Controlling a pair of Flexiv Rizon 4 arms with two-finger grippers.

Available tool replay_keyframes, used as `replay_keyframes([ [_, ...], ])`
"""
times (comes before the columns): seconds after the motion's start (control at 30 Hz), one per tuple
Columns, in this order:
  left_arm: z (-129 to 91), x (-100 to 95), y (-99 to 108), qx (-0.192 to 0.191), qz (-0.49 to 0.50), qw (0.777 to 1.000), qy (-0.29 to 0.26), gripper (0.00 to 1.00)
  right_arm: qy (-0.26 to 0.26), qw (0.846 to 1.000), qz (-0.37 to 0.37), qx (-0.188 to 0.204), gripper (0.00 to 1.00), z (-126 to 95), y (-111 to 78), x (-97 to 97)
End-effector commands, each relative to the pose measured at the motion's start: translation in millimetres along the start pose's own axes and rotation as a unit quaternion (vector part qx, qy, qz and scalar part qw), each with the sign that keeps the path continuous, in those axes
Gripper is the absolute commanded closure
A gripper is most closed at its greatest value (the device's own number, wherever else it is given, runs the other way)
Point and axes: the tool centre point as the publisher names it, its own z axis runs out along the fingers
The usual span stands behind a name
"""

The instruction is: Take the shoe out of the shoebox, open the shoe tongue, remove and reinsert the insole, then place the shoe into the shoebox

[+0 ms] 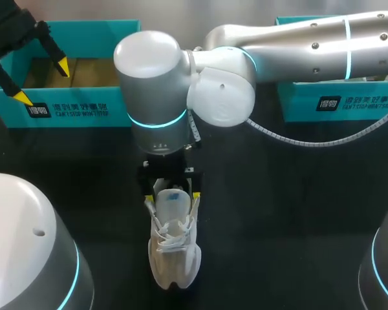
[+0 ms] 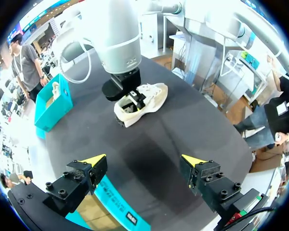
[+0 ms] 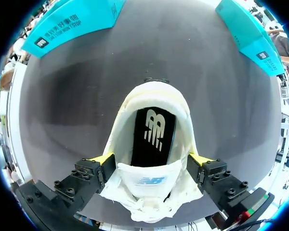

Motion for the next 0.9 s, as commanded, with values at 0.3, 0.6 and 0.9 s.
replay_keyframes([
  [0.3,-0.8,-1.1,1.0,-0.001,0.000,1.000,0.002,0.00,0.006,0.990,0.143,0.010,0.00,-8.9,-29.2,14.0],
  [0.6,-0.8,-1.1,1.0,-0.001,0.000,1.000,0.002,0.00,0.000,0.990,0.144,0.012,0.00,-14.9,-40.9,13.4],
  [0.9,-0.8,-1.1,1.0,-0.001,0.000,1.000,0.002,0.00,-0.006,0.990,0.140,0.012,0.00,-22.8,-46.7,9.8],
])
